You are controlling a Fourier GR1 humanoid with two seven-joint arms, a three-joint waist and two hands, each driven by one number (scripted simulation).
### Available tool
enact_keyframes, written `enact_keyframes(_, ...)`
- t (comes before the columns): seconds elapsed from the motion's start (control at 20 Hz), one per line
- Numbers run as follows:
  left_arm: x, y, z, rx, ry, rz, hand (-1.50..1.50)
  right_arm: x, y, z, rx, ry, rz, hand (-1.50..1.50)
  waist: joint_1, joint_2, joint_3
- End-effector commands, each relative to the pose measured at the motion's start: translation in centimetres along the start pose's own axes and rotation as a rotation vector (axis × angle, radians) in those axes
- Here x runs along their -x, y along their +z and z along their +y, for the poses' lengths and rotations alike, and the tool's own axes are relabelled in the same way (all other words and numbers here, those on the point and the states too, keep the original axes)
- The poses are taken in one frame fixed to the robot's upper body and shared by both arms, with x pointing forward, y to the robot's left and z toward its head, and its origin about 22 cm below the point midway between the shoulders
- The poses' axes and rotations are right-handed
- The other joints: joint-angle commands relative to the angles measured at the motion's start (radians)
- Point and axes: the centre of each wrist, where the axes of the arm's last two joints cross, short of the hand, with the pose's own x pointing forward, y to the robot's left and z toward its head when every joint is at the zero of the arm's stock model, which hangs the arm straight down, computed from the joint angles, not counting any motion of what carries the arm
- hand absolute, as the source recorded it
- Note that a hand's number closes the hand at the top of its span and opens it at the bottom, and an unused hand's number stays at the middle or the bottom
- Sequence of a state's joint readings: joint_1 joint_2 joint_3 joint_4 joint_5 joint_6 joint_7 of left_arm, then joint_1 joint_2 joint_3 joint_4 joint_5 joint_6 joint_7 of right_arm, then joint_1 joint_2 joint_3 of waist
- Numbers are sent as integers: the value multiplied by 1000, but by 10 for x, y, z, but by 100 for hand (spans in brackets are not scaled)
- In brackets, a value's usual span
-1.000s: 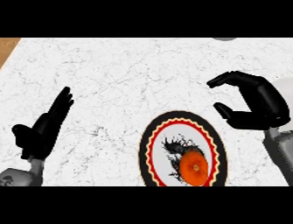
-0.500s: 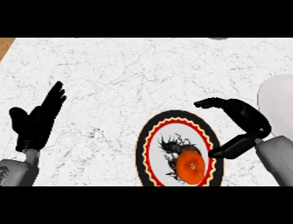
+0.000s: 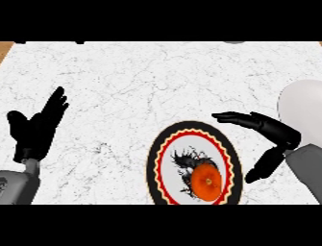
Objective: Pick the squash from the plate and place it in the plate
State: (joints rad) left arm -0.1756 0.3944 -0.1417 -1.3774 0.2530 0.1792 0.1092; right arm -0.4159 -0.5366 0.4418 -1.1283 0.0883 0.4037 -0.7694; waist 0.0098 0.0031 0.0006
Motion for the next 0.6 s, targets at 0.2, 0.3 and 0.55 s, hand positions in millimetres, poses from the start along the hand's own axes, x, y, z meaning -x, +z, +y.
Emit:
enact_keyframes(0.2,19,1,12,-12,-3,21,0,-31,-14,-1,-230,77,34,-150,-15,-5,-2)
enact_keyframes(0.3,0,13,-5,-12,4,5,0,-23,-26,8,-256,109,60,-150,-2,-5,0)
enact_keyframes(0.55,13,-6,4,-15,-9,23,0,-47,-40,-5,-304,250,100,-150,-10,-3,-1)
